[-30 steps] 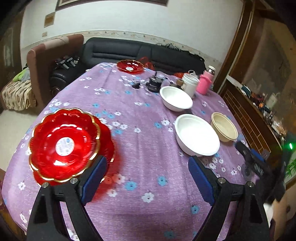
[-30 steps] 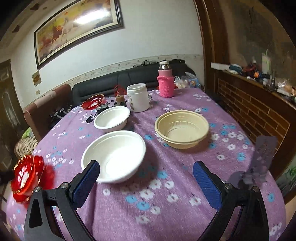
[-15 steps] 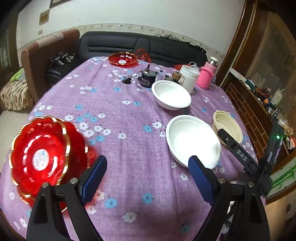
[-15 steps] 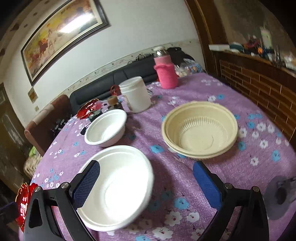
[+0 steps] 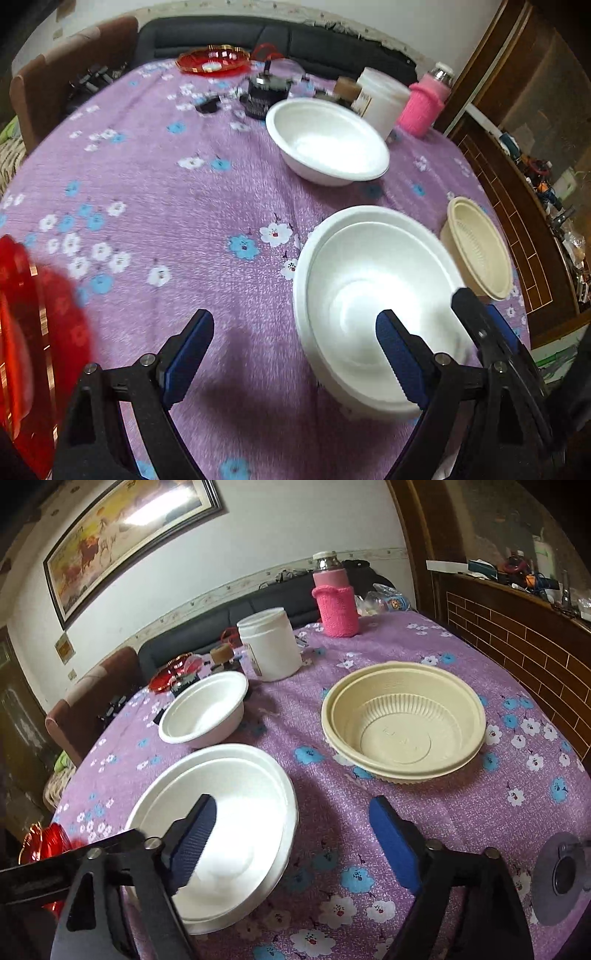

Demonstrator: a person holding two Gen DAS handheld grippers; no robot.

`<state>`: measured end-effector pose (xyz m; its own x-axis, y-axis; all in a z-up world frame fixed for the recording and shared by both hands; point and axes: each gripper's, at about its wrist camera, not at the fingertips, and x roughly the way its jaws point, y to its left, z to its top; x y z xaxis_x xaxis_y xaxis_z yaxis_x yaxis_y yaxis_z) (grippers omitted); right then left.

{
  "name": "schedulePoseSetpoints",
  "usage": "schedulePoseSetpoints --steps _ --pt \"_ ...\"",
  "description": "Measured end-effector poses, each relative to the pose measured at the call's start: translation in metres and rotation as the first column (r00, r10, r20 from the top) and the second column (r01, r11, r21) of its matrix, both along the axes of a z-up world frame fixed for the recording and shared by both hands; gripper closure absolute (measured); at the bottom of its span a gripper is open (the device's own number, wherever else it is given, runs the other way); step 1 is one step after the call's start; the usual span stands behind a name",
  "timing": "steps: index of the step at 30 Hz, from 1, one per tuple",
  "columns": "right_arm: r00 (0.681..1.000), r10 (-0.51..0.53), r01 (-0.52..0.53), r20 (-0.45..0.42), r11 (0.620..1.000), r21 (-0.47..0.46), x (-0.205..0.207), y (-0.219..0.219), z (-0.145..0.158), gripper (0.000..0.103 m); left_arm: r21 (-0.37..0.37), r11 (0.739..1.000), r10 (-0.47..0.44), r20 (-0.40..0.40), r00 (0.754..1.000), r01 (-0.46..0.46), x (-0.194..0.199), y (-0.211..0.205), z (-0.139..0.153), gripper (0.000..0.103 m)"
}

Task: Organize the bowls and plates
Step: 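Close both grippers on the white bowl rim and lift it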

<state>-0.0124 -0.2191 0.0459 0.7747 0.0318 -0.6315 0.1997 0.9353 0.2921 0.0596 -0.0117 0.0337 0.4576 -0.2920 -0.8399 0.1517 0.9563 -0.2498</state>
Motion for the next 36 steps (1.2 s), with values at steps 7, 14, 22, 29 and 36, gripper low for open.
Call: schedulePoseSetpoints --steps 7,14,22,29,36 --pt "0.999 -0.004 0.004 -0.039 1.0 0.001 0.007 -0.002 -0.009 0.027 0.001 1.0 -0.03 -0.039 0.999 0.03 0.023 -0.01 -0.017 0.033" --pt "0.997 0.016 -0.015 -0.081 1.0 0.007 0.014 0.0 -0.018 0.035 0.0 0.998 -0.061 -0.053 0.997 0.061 0.029 -0.025 -0.024 0.039" --pt "0.993 0.046 -0.044 -0.106 0.999 0.028 0.017 0.004 -0.023 0.041 -0.016 0.999 -0.051 -0.045 0.998 0.051 0.028 -0.025 -0.024 0.039" --pt "0.991 0.061 -0.055 -0.118 0.997 0.056 0.018 0.005 -0.026 0.051 0.019 0.998 -0.061 -0.039 0.997 0.061 0.024 -0.03 -0.024 0.039" --pt "0.989 0.092 -0.081 -0.117 0.993 0.091 0.018 0.006 -0.027 0.068 0.023 0.997 -0.075 -0.036 0.997 0.076 0.017 -0.033 -0.022 0.049"
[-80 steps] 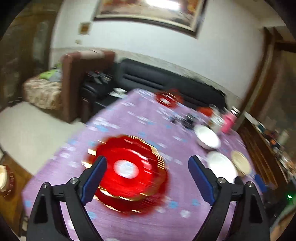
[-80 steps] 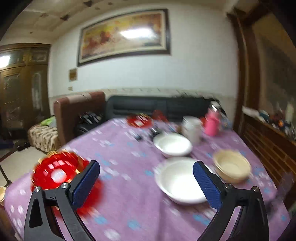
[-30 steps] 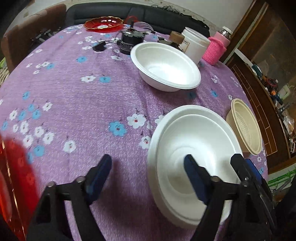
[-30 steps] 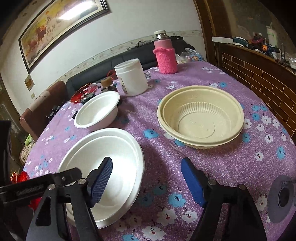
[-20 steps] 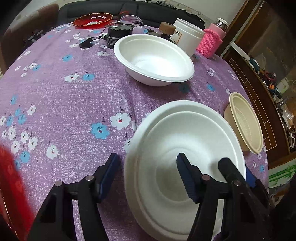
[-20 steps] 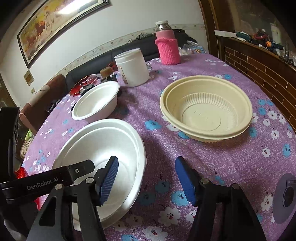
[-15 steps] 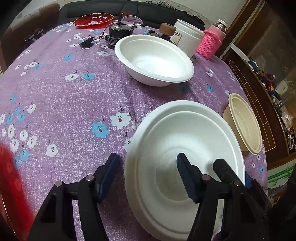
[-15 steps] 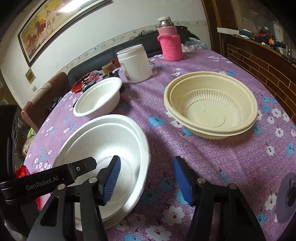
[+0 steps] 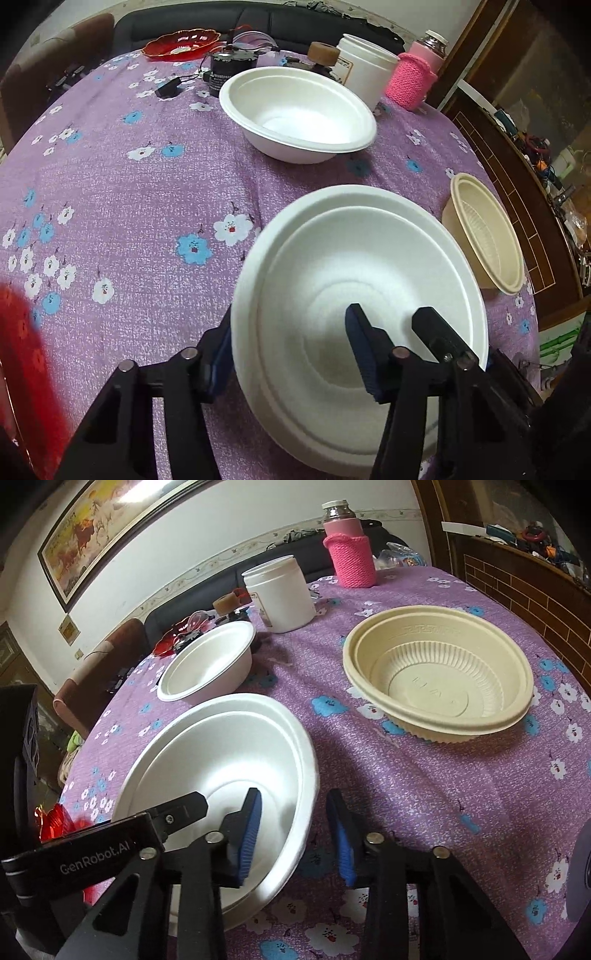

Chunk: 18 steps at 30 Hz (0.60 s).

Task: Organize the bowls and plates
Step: 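Close both grippers on the white bowl rim and lift it, then carry the white bowl over the red plate stack with both grippers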

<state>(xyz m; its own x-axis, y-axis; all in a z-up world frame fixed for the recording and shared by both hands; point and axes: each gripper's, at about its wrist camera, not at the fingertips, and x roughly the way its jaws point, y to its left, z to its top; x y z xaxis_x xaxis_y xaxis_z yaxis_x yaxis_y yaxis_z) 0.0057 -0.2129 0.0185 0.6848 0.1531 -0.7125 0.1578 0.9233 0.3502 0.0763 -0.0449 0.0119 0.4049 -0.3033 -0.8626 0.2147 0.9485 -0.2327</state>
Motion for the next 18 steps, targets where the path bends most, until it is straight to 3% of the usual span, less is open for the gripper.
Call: schedulePoseSetpoints --steps 6,11,15,18 --pt "0.999 0.02 -0.021 0.025 0.999 0.034 -0.002 0.001 0.003 0.069 -0.033 0.999 0.013 -0.023 1.0 -0.014 -0.002 0.011 0.004 0.049" --pt "0.996 -0.016 0.017 0.089 1.0 -0.002 -0.014 0.002 0.017 0.056 -0.109 0.992 0.052 -0.047 0.998 -0.057 0.006 0.041 0.021 0.043" --pt "0.987 -0.027 0.027 0.156 1.0 0.002 -0.022 0.004 0.055 0.055 -0.119 0.989 0.086 -0.053 0.995 -0.092 0.032 0.067 0.039 0.043" --pt "0.981 0.061 -0.046 0.182 0.995 -0.083 0.004 0.016 0.09 0.042 -0.129 0.984 0.118 -0.042 0.992 -0.123 0.065 0.081 0.052 0.04"
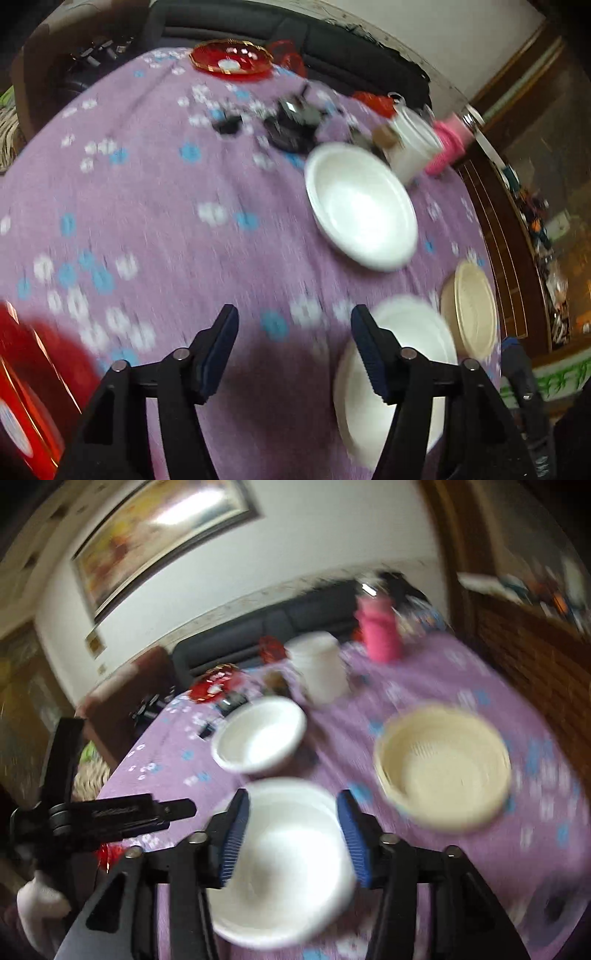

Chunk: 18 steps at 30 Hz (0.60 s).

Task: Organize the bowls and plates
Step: 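Carry the white bowl over the red plate stack with both grippers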

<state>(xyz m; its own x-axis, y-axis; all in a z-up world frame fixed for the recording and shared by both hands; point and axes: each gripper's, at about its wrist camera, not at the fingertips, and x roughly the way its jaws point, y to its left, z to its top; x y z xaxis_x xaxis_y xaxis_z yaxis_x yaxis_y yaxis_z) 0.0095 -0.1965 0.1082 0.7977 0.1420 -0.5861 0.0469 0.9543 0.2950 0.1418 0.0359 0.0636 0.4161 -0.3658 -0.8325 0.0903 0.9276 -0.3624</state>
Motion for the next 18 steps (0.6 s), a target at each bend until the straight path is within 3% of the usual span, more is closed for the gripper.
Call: schedulePoseSetpoints --steps 3,8,13,15,18 --pt "0.997 0.045 -0.045 -0.067 0.999 -0.002 0.057 -0.001 0.009 0.041 -0.009 0.999 0.031 -0.014 0.999 -0.032 0.03 0.004 0.001 0.04" --pt "0.968 0.05 -0.044 -0.246 0.999 0.029 0.151 -0.013 -0.02 0.042 -0.055 0.998 0.029 -0.094 0.995 -0.035 0.077 -0.005 -0.013 0.04" --pt "0.933 0.054 -0.071 -0.357 0.997 -0.037 0.191 -0.006 -0.051 0.045 -0.069 0.998 -0.01 -0.123 0.992 0.001 0.099 -0.028 -0.03 0.04" --pt "0.924 0.066 -0.095 -0.377 0.994 -0.059 0.198 0.001 -0.057 0.048 -0.059 0.998 -0.018 -0.131 0.991 0.01 0.102 -0.036 -0.037 0.04" --pt "0.911 0.087 -0.126 -0.404 0.99 -0.07 0.204 0.011 -0.064 0.068 -0.053 0.998 -0.024 -0.154 0.988 0.016 0.104 -0.046 -0.048 0.04"
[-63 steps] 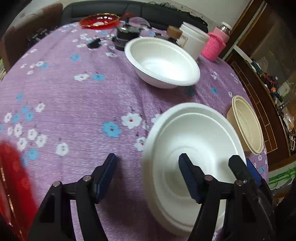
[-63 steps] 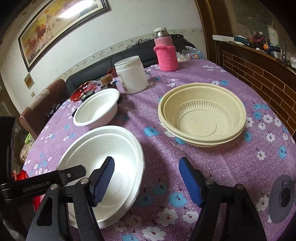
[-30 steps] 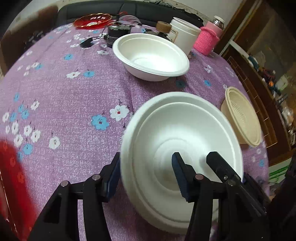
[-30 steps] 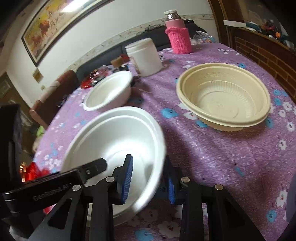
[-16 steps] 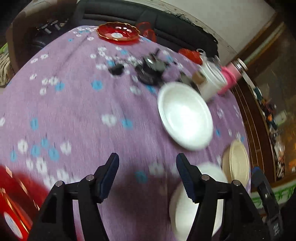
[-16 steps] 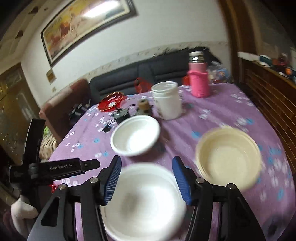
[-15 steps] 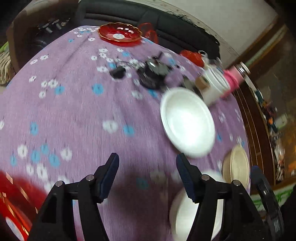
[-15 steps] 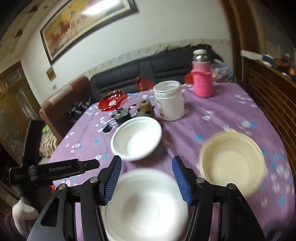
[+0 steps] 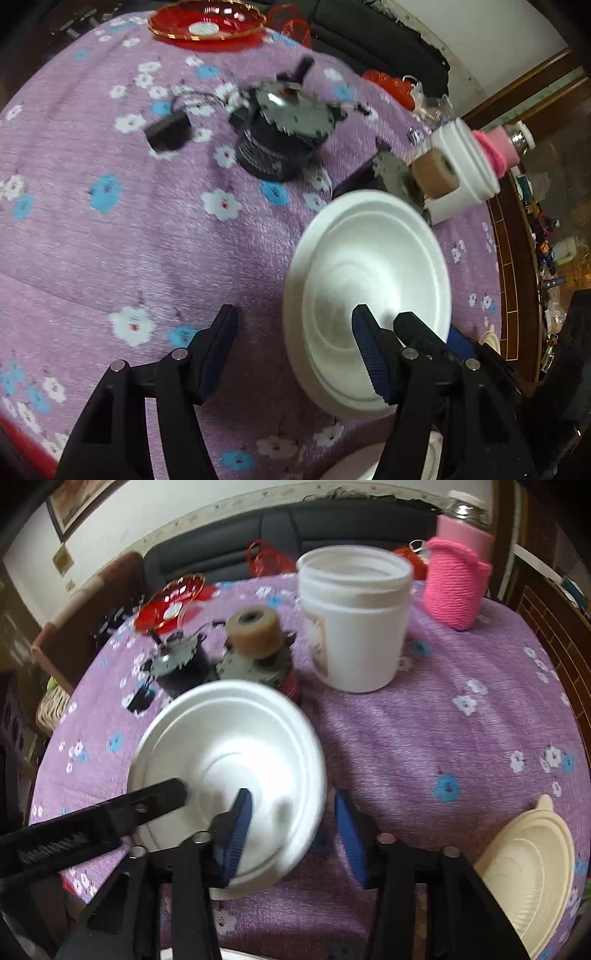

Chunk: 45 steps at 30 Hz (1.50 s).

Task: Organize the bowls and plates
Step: 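Carry the white bowl over the red plate stack with both grippers, then lower the white bowl onto the red plates and open both grippers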

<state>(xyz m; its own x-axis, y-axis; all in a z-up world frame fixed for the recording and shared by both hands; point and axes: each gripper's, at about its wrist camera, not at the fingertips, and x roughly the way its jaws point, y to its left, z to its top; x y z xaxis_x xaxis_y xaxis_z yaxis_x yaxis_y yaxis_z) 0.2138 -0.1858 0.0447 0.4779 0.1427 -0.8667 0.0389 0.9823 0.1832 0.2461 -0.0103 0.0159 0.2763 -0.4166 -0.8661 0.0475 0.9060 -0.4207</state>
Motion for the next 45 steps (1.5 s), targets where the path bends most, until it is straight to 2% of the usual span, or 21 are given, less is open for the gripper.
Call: schedulePoseSetpoints --steps 2,3,5,6,8,10,14,17,23,26,30,34,39,45 --pt "1.0 0.01 -0.01 -0.005 1.0 0.004 0.001 0.002 -0.001 0.084 -0.006 1.0 -0.004 0.003 1.0 0.004 -0.001 -0.003 0.0 0.04" --pt "1.0 0.011 -0.011 0.001 1.0 0.012 -0.001 0.001 0.0 0.085 -0.013 1.0 -0.01 0.003 1.0 0.01 -0.001 -0.004 0.001 0.047" --pt "1.0 0.012 -0.012 0.014 0.999 0.037 -0.005 -0.002 0.005 0.089 0.0 1.0 -0.025 0.002 1.0 0.025 -0.005 -0.005 0.006 0.069" --pt "1.0 0.007 -0.008 0.024 0.999 0.041 -0.009 -0.002 0.009 0.089 0.005 1.0 -0.026 0.006 1.0 0.026 -0.007 -0.004 0.009 0.077" --pt "0.999 -0.006 0.003 0.049 0.999 0.048 -0.014 -0.006 0.018 0.089 -0.004 1.0 -0.027 0.025 0.999 0.027 -0.016 0.001 0.018 0.081" --pt "0.997 -0.012 0.005 0.072 0.995 0.098 -0.025 -0.009 0.03 0.09 -0.012 1.0 -0.026 0.045 0.999 0.027 -0.03 0.007 0.031 0.081" --pt "0.993 0.007 -0.023 0.119 0.991 0.133 -0.05 0.001 0.057 0.09 -0.01 1.0 -0.017 0.108 0.994 0.018 -0.065 0.027 0.062 0.081" --pt "0.987 0.042 -0.066 0.153 0.986 0.153 -0.071 0.019 0.074 0.09 -0.037 0.999 0.026 0.138 0.99 -0.021 -0.097 0.059 0.084 0.081" --pt "0.962 0.169 -0.202 0.216 0.969 0.141 -0.125 0.089 0.103 0.089 -0.074 0.992 0.114 0.163 0.98 -0.103 -0.164 0.135 0.108 0.081" --pt "0.945 0.231 -0.267 0.234 0.954 0.139 -0.15 0.125 0.109 0.089 -0.064 0.986 0.164 0.193 0.967 -0.155 -0.202 0.178 0.118 0.081" --pt "0.919 0.313 -0.354 0.239 0.924 0.148 -0.177 0.177 0.108 0.088 -0.011 0.975 0.218 0.222 0.95 -0.221 -0.24 0.223 0.119 0.081" --pt "0.903 0.376 -0.409 0.209 0.902 0.142 -0.192 0.225 0.093 0.088 0.025 0.957 0.276 0.231 0.933 -0.289 -0.267 0.263 0.107 0.081" --pt "0.898 0.412 -0.433 0.157 0.891 0.139 -0.196 0.266 0.07 0.088 0.041 0.939 0.328 0.179 0.928 -0.34 -0.268 0.292 0.079 0.081" --pt "0.899 0.425 -0.435 0.101 0.892 0.124 -0.192 0.288 0.046 0.088 0.083 0.936 0.33 0.143 0.933 -0.343 -0.264 0.303 0.059 0.081"
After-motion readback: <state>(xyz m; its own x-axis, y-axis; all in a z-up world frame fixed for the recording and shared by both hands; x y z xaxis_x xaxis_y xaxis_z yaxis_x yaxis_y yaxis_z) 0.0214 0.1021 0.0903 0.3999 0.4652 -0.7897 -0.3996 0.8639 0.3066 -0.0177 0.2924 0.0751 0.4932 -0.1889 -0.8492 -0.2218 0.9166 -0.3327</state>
